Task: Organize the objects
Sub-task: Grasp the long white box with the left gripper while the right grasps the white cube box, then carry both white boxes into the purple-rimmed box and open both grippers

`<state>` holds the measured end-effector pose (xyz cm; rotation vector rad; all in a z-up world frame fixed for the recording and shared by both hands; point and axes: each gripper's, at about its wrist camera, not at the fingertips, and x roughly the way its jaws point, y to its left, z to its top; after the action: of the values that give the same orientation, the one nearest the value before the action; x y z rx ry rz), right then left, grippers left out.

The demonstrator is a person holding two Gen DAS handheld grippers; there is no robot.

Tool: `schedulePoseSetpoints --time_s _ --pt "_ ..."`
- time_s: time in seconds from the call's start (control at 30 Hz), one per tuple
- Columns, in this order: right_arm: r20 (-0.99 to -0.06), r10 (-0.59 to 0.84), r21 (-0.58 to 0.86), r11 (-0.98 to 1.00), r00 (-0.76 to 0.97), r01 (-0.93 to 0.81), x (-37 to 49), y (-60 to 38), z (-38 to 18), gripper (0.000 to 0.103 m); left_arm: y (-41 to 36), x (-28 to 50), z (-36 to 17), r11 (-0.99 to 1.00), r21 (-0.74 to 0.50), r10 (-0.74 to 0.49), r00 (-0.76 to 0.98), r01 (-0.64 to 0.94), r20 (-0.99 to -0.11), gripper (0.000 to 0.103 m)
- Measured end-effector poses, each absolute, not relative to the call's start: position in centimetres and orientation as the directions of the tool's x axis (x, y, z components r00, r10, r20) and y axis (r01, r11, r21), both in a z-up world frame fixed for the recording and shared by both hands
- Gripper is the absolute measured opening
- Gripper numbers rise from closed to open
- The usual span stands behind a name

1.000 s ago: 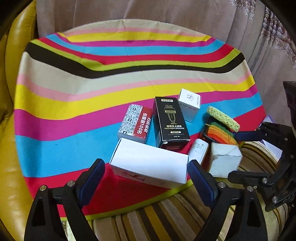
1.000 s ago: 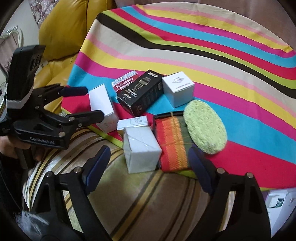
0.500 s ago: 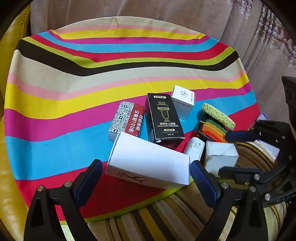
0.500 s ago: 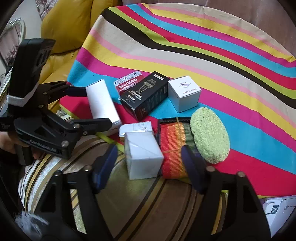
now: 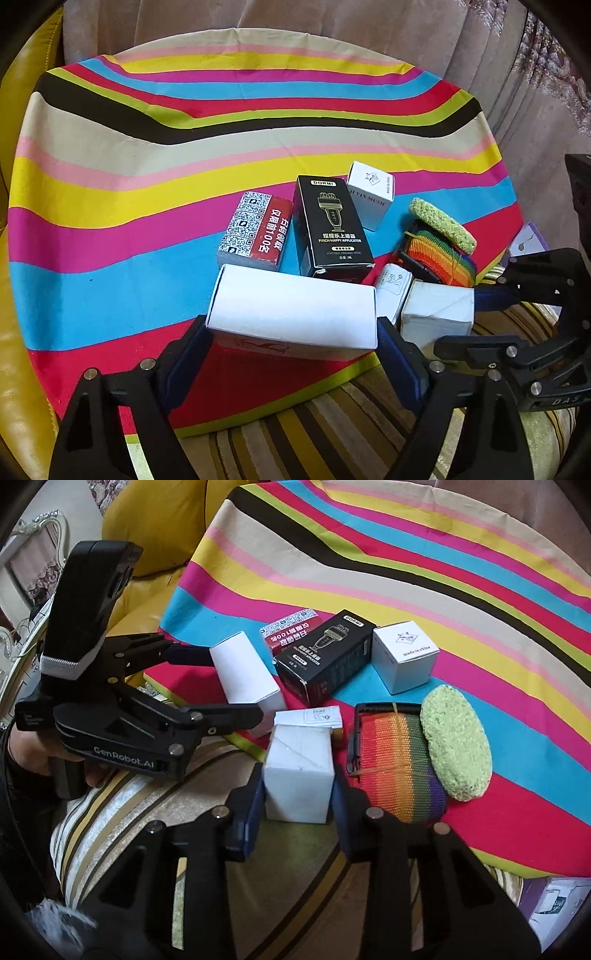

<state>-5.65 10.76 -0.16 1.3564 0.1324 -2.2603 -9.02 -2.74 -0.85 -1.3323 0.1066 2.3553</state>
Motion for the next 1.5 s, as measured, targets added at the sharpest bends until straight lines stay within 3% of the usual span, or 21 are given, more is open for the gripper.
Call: schedulePoseSetpoints --time_s 0.6,1.17,1.5 --pt "-0.792 -0.425 0.231 -0.873 -0.437 0.430 -2.2 13.8 1.8 0.038 -2.1 -3.5 2.3 -0.948 -0.114 0.268 -0.551 -0.297 -0.791 0.087" --pt "-0.726 -0.391 0.329 -0.920 -0.566 0.214 2.5 25.2 3.4 0.038 8.9 -1.2 3.7 -0.872 -0.141 0.391 -0.494 -0.469 -0.777 0.087" --pt "-0.722 -0.276 0.349 -0.937 -0.634 0.010 5.7 33.7 3.0 0.038 17.0 -1.0 4.1 -0.787 -0.162 0.477 -0.419 -0.596 -0.772 0.087"
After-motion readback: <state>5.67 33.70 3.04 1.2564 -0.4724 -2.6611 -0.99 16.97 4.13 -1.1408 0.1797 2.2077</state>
